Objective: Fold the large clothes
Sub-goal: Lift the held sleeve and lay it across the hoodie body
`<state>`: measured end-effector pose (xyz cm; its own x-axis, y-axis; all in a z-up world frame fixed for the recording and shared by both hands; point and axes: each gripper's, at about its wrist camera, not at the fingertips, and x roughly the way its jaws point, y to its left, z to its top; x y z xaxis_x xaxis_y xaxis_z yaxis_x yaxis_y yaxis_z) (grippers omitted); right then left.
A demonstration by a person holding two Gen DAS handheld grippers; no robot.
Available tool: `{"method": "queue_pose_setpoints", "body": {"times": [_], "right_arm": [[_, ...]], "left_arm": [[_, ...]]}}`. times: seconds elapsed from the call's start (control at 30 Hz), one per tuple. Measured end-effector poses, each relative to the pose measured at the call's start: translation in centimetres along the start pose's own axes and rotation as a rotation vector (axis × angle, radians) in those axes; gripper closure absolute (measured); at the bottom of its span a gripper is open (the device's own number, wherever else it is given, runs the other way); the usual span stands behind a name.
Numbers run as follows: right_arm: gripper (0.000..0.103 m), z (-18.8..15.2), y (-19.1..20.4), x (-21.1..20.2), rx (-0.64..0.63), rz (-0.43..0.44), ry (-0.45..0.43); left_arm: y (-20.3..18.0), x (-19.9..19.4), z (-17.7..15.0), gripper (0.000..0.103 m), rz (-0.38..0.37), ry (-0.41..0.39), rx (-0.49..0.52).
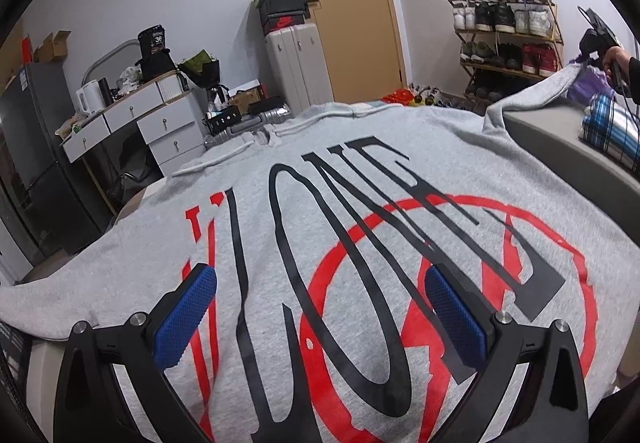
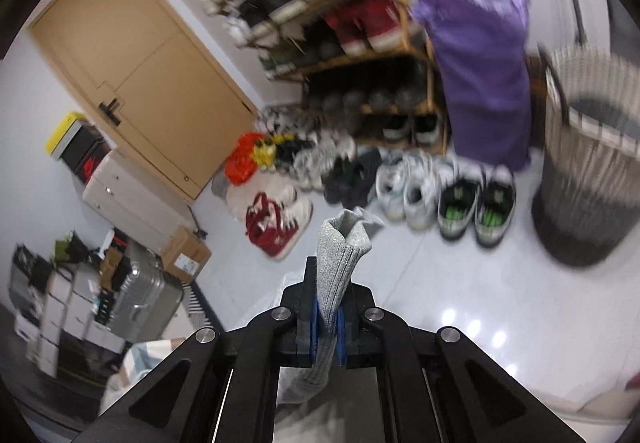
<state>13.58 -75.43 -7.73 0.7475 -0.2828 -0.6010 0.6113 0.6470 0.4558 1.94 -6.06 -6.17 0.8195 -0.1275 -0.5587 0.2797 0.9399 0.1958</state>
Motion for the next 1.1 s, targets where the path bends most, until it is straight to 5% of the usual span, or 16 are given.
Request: {"method": "queue_pose_setpoints", "body": {"times": [0.3,0.63,0.9,1.1], "right_arm": [[0.097,0.6,13.9,-9.1,-0.267,0.060,-0.252],[0.097,-4.0,30.5,-19.3,-0.407,0.244,-0.329],[0.097,-17.2,46.2,-23.5,-0.615,0.472,-0.210],[0.097,-32.0,55.4,-20.6,-0.777,0.631,-0.015]], "left_arm": [[1.8,-2.6,0.6,0.001,-0.004,-0.076,-0.053],[7.4,-6.5,0.8,0.001,0.086,-0.153,-0.182],[12.2,-7.5,0.4,0.001,0.253,-0.111,-0.404],[13.5,-7.3,-1.1,0.001,0.175,-0.077,-0.618]]}}
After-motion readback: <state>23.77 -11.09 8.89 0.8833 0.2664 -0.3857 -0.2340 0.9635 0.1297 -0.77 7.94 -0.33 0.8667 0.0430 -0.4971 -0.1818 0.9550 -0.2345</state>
